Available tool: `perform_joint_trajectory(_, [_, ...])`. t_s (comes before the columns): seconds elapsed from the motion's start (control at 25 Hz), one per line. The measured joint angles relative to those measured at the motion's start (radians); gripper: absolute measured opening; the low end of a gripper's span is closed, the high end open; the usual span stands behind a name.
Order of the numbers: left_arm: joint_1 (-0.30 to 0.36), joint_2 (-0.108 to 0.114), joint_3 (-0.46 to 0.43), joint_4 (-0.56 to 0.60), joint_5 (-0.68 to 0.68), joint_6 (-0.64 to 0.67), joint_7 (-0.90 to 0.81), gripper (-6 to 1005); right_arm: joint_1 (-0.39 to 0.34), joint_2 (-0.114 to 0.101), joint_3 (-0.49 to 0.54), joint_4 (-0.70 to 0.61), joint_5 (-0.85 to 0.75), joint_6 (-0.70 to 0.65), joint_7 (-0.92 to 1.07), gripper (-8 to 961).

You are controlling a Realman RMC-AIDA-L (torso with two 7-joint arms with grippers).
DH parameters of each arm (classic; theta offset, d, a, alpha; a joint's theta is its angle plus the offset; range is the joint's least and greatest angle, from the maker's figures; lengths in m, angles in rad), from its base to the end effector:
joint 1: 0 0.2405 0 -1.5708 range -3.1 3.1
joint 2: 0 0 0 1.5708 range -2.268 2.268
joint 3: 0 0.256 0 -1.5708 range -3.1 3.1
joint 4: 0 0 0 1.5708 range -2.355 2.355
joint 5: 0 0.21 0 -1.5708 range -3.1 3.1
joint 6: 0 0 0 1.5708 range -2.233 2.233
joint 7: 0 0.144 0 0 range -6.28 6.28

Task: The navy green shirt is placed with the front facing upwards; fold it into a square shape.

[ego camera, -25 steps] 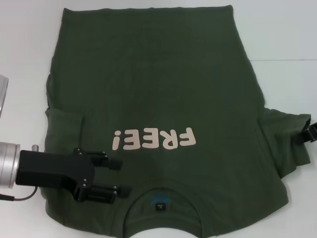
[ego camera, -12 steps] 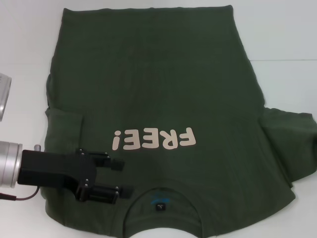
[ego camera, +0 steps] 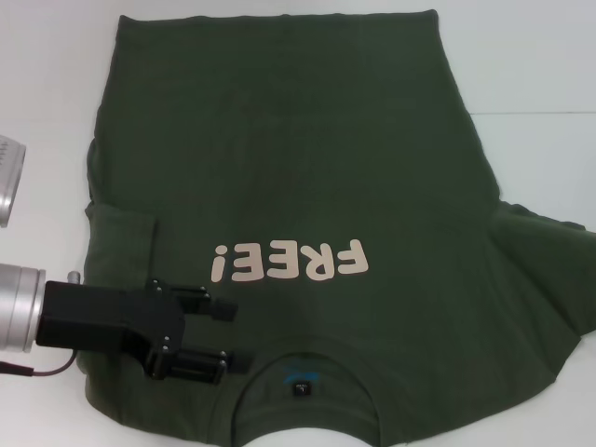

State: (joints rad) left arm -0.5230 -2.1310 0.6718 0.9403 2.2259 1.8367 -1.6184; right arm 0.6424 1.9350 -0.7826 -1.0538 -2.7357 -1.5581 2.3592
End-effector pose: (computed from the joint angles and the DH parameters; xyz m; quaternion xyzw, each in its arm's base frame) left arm -0.2423 0.3033 0.0152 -0.9589 -0.2292 -0.1665 0.0178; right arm 0.2942 0.3750 0.1123 -0.8263 0.4872 -0.1243 0.2537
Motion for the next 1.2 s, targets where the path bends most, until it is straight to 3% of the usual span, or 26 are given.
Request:
perform_joint_trajectory(0.24, [0.003, -0.001, 0.002, 0.0, 0.0, 0.001, 0.0, 787, 0.0, -0.001, 0.027, 0.0, 0.019, -0.002, -0.006, 38])
perform_joint_trajectory(0.48, [0.008, 0.004, 0.009, 0.0, 0.0, 0.001, 0.0, 787, 0.035, 0.003, 0.038, 0.0, 0.16, -0.062, -0.02, 39])
perform_joint_trajectory(0.64, [0.01, 0.006, 0.009, 0.0, 0.0, 0.001, 0.0, 787, 0.088, 0.025, 0.026, 0.0, 0.201, -0.08, -0.022, 40])
perform_joint_trajectory(0.92, [0.019, 0.009, 0.009, 0.0, 0.003, 0.001, 0.001, 786, 0.173, 0.084, -0.079, 0.01, 0.2, -0.052, -0.022, 41])
perform_joint_trajectory(1.2, [0.024, 0.016, 0.009, -0.013, 0.003, 0.001, 0.006, 786, 0.209, 0.115, -0.178, 0.045, 0.198, -0.018, -0.013, 42])
